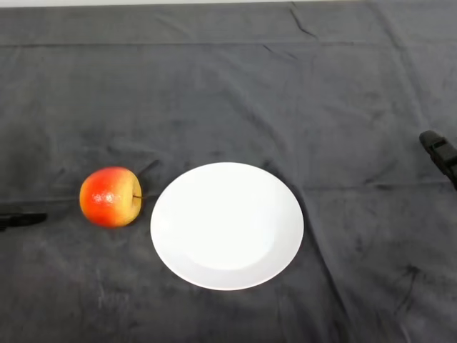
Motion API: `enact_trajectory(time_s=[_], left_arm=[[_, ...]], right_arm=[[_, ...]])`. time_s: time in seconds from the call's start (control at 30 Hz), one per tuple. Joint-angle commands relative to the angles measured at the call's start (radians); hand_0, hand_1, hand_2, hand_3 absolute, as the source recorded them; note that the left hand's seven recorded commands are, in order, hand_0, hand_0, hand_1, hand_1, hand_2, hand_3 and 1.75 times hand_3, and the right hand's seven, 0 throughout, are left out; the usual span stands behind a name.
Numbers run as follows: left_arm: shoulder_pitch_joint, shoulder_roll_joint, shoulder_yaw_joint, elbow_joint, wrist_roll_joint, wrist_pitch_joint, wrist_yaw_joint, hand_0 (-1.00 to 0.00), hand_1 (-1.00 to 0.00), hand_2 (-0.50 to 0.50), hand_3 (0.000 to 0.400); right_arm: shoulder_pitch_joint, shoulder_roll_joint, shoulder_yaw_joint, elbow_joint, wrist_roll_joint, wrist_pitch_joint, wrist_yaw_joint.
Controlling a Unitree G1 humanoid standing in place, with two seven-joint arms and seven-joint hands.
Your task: Move the apple to the plate
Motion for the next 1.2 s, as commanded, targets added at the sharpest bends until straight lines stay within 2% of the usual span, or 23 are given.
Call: enact_trajectory(time_s=[0.03,0.57,0.73,0.97,1.0,1.03,1.07,1.2], left_arm=[[-0.02,-0.004,-0.035,-0.043,0.025,-0.007,-0.014,0.0,0.0,0.0,0.0],[0.001,-0.106,-0.107,-0.15,0.059,0.042,-0.033,0.0,0.0,0.0,0.0],[0.007,-0.151,-0.141,-0.165,0.078,0.051,-0.029,0.0,0.0,0.0,0.0],[0.005,-0.176,-0.174,-0.16,0.085,0.053,-0.057,0.0,0.0,0.0,0.0],[0.003,-0.176,-0.176,-0.159,0.084,0.053,-0.064,-0.61,0.0,-0.3,0.243],[0.001,-0.175,-0.178,-0.157,0.084,0.054,-0.069,-0.82,-0.13,-0.35,0.329],[-0.001,-0.174,-0.18,-0.156,0.083,0.054,-0.075,-1.0,-1.0,0.0,0.4],[-0.006,-0.168,-0.183,-0.153,0.083,0.053,-0.084,-1.0,-1.0,0.0,0.4]], right_arm=[[-0.046,-0.007,-0.0304,-0.006,-0.0006,0.004,0.0046],[-0.044,-0.005,-0.0302,-0.01,-0.0011,0.004,0.003],[-0.043,-0.004,-0.0301,-0.012,-0.0013,0.004,0.0025],[-0.043,-0.003,-0.0299,-0.014,-0.0014,0.005,0.0017],[-0.043,-0.003,-0.0299,-0.014,-0.0014,0.005,0.0016],[-0.043,-0.003,-0.0299,-0.014,-0.0014,0.005,0.0016],[-0.043,-0.003,-0.0299,-0.014,-0.0014,0.005,0.0015],[-0.042,-0.003,-0.0299,-0.015,-0.0014,0.005,0.0012]])
